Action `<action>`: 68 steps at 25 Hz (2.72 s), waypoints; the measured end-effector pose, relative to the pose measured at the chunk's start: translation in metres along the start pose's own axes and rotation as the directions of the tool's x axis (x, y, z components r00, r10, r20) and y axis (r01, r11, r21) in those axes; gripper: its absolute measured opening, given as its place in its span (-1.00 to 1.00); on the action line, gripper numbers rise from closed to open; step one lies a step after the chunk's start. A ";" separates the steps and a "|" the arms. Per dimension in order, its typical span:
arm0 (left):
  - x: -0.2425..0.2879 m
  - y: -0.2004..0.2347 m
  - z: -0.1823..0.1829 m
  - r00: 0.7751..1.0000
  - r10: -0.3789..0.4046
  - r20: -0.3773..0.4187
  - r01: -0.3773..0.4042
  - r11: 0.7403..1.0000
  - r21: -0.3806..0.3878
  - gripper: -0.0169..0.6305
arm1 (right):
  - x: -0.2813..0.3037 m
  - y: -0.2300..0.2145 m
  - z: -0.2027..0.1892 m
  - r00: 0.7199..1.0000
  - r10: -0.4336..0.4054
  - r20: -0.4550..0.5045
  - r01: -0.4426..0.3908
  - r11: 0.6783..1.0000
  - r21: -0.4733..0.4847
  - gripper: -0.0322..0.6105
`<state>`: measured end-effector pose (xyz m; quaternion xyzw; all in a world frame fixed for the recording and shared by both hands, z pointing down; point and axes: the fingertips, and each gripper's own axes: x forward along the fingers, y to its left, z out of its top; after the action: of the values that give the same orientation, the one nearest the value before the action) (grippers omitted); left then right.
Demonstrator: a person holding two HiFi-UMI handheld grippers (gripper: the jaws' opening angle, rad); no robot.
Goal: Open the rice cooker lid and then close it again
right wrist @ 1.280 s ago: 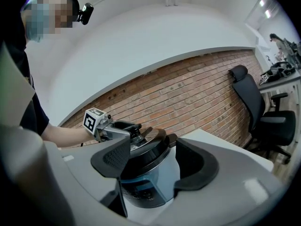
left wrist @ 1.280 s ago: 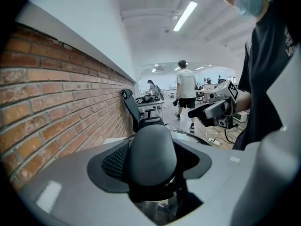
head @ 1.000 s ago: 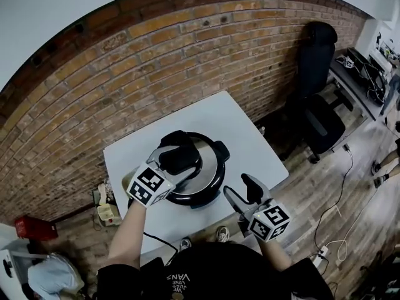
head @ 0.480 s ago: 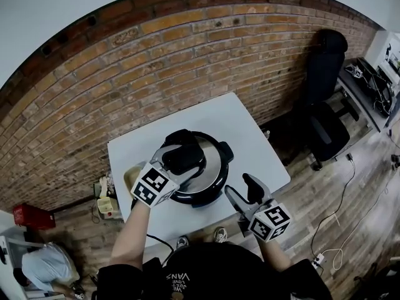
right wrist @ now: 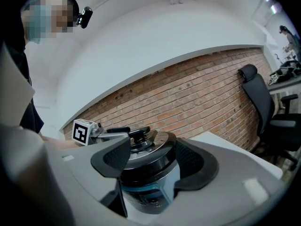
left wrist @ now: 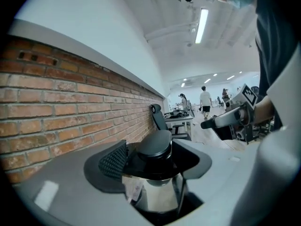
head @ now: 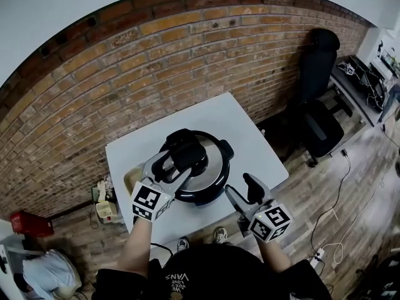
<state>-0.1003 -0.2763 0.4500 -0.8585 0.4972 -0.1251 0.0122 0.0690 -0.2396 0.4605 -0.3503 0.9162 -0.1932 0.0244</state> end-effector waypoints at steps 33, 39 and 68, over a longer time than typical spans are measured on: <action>-0.151 -0.019 -0.023 0.988 -0.100 0.116 0.105 0.994 -0.038 -0.67 | -0.034 0.113 -0.034 0.954 -0.274 0.122 0.285 0.954 -0.089 -0.70; -0.165 -0.020 -0.031 0.987 -0.092 0.131 0.099 0.994 -0.044 -0.88 | -0.038 0.128 -0.043 0.948 -0.283 0.144 0.296 0.952 -0.076 -0.86; -0.198 -0.032 -0.072 0.987 -0.135 0.085 0.141 0.988 -0.069 -0.94 | -0.037 0.154 -0.088 0.937 -0.339 0.084 0.345 0.937 -0.065 -0.89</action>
<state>-0.1831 -0.0832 0.4841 -0.8951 0.4400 -0.0722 -0.0088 -0.0161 -0.0812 0.4812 -0.5115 0.8468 -0.1458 0.0093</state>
